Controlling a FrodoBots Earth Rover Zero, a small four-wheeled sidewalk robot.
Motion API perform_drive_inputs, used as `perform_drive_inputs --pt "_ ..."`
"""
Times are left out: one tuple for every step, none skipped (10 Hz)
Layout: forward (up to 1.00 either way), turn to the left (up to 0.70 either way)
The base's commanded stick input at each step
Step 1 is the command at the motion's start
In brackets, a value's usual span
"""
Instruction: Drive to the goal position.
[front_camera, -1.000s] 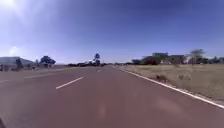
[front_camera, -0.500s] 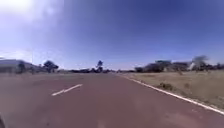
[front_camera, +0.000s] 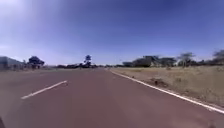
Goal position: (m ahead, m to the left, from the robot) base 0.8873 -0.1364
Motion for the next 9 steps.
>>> perform_drive_inputs --pt "1.00 0.00" --pt "1.00 -0.28" --pt "1.00 -0.10" --pt "1.00 0.00" --pt "1.00 0.00" --pt "1.00 0.00" --pt "1.00 0.00" --pt "1.00 0.00" --pt "1.00 0.00"
